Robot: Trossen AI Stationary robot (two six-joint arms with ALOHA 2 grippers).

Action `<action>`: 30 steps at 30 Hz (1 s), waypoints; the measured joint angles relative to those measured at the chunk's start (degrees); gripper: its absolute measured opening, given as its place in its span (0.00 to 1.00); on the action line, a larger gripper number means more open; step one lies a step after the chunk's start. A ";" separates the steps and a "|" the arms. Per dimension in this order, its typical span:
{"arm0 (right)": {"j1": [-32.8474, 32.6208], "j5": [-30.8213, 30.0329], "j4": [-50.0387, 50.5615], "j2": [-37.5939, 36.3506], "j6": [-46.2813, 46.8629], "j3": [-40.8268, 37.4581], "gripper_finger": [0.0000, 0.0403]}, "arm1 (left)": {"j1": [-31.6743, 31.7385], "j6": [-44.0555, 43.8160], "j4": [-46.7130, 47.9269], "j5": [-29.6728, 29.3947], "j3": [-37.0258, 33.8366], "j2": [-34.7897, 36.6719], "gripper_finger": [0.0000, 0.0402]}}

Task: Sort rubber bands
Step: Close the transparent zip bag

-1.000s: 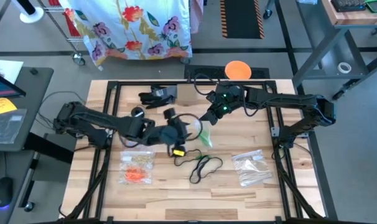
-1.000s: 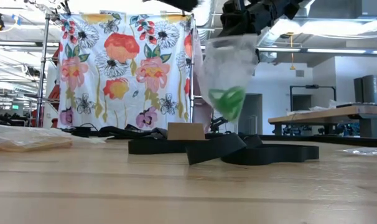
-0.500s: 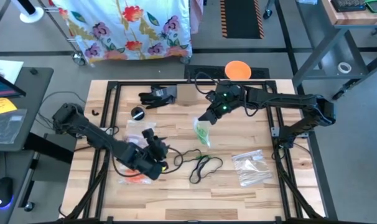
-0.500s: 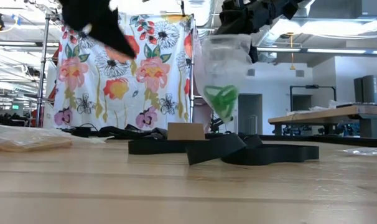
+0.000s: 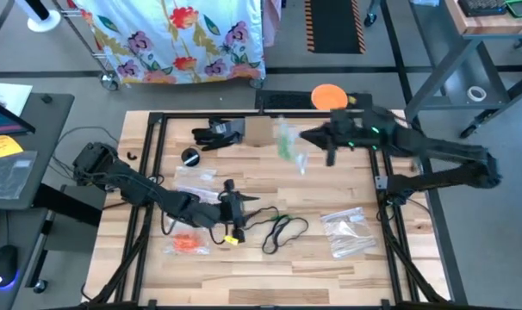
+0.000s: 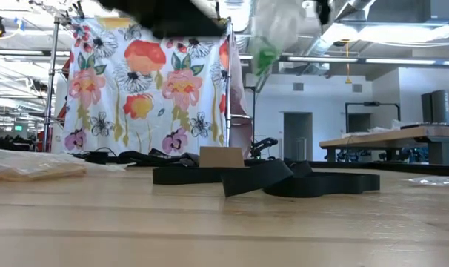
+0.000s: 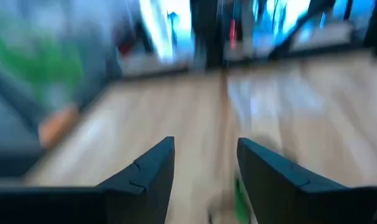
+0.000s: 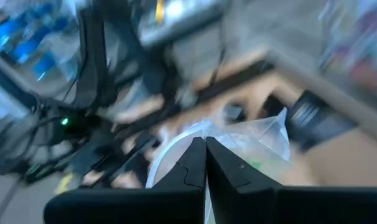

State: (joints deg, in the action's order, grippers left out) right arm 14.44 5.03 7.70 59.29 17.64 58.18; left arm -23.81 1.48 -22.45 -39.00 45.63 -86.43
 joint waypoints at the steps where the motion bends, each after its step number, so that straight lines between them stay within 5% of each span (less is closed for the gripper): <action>1: -0.93 -2.05 -3.13 -2.58 0.71 -3.17 0.00 | -0.02 3.92 -5.16 0.01 0.00 -0.39 0.42; 6: -3.85 -10.63 -24.48 -11.42 13.75 -19.64 0.00 | -0.90 19.96 -26.03 1.71 0.02 -4.50 0.42; 10: -3.32 -13.64 -37.38 -12.17 17.32 -26.23 0.00 | -0.38 23.83 -30.94 -0.40 0.38 -8.92 0.42; 21: -5.34 -14.22 -43.59 -4.41 14.37 -26.76 0.00 | 2.10 40.68 -37.95 -12.68 9.53 -19.60 0.42; 30: -11.01 -16.88 -63.31 3.25 9.05 -26.76 0.08 | 4.89 38.59 -37.22 -14.82 13.69 -22.69 0.42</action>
State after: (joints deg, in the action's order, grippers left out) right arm 3.44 -11.84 -55.61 62.54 26.69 31.42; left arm -18.92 40.07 -59.68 -53.83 59.32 -109.12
